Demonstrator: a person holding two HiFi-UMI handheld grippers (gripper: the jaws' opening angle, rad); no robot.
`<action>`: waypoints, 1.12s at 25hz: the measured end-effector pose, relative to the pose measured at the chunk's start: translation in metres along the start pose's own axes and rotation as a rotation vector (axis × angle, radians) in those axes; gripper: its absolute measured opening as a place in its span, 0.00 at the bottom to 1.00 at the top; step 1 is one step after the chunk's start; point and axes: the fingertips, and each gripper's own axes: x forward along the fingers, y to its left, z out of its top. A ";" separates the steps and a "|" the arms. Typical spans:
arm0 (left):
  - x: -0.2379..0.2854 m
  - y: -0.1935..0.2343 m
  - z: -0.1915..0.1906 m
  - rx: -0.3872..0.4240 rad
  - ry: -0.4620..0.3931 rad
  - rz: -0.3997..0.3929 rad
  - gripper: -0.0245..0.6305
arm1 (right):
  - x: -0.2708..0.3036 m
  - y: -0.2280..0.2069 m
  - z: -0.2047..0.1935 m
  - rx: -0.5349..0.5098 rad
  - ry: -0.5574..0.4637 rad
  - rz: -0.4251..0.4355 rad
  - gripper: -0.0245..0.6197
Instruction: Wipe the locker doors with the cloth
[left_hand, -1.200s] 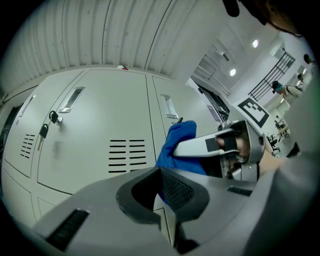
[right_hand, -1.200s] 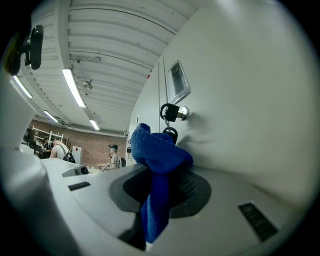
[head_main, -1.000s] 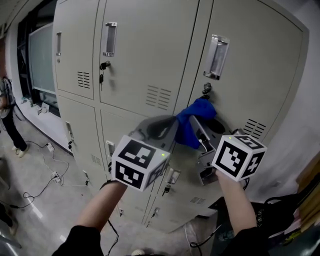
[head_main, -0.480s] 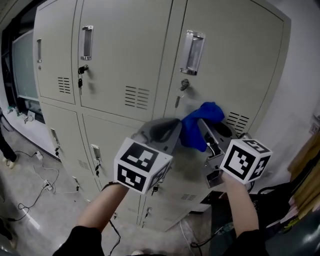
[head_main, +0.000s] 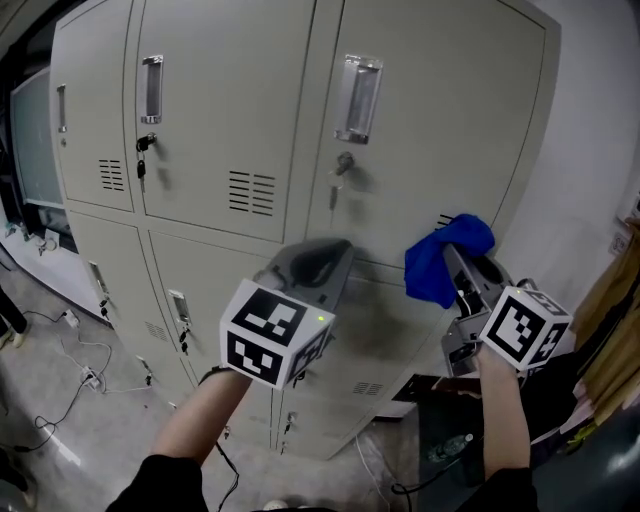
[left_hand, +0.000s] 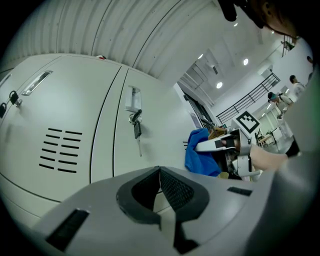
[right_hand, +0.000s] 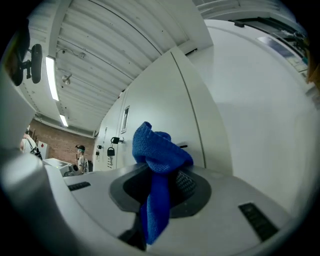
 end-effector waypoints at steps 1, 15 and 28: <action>0.000 -0.001 -0.001 -0.002 0.002 -0.001 0.05 | -0.005 -0.006 0.001 0.000 -0.002 -0.015 0.15; -0.016 0.009 -0.014 -0.019 0.031 0.031 0.05 | -0.046 -0.061 0.010 0.026 -0.097 -0.189 0.15; -0.044 0.027 -0.015 -0.031 0.036 0.086 0.05 | -0.025 0.022 -0.012 0.076 -0.092 -0.005 0.15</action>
